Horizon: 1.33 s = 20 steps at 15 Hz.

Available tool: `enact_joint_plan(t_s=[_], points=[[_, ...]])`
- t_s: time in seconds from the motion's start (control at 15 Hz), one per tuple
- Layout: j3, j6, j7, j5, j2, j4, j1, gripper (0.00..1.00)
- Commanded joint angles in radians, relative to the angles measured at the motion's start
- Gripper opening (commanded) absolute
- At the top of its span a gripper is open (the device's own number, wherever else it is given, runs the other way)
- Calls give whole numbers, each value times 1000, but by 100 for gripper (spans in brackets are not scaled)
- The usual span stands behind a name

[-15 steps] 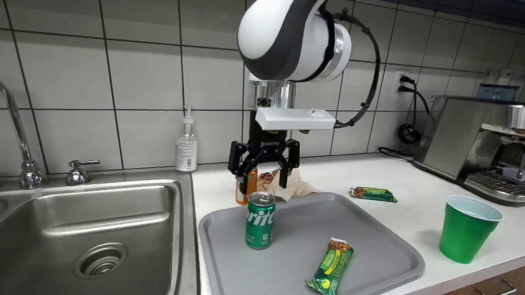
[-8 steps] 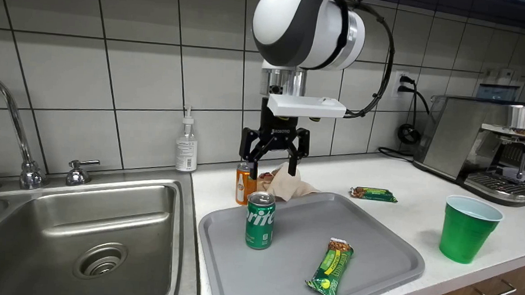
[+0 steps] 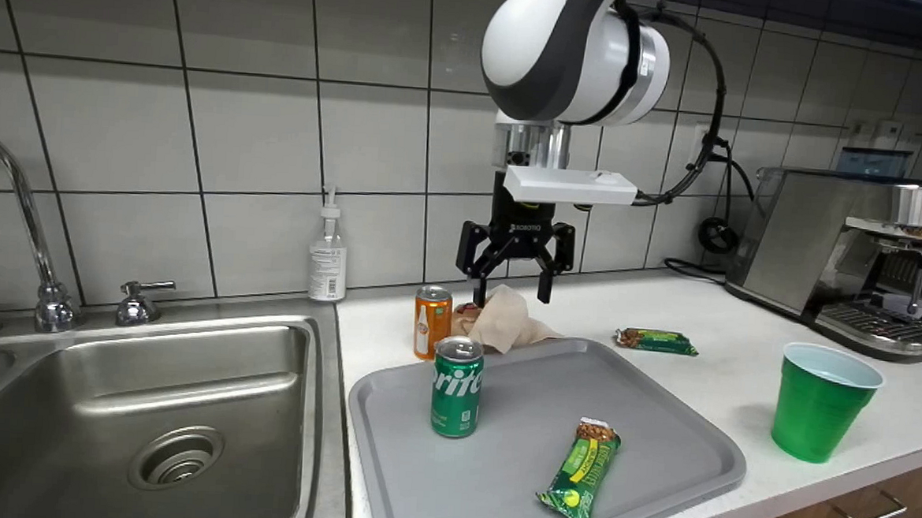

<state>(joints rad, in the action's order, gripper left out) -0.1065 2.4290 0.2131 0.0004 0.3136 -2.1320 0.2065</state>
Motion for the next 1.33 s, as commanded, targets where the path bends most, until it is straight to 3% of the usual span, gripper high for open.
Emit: enact_joint_plan(t_s=[0.0, 1.27], points=[[11, 2, -2, 14, -28, -28, -27, 100], [115, -9, 56, 11, 21, -3, -106, 100]])
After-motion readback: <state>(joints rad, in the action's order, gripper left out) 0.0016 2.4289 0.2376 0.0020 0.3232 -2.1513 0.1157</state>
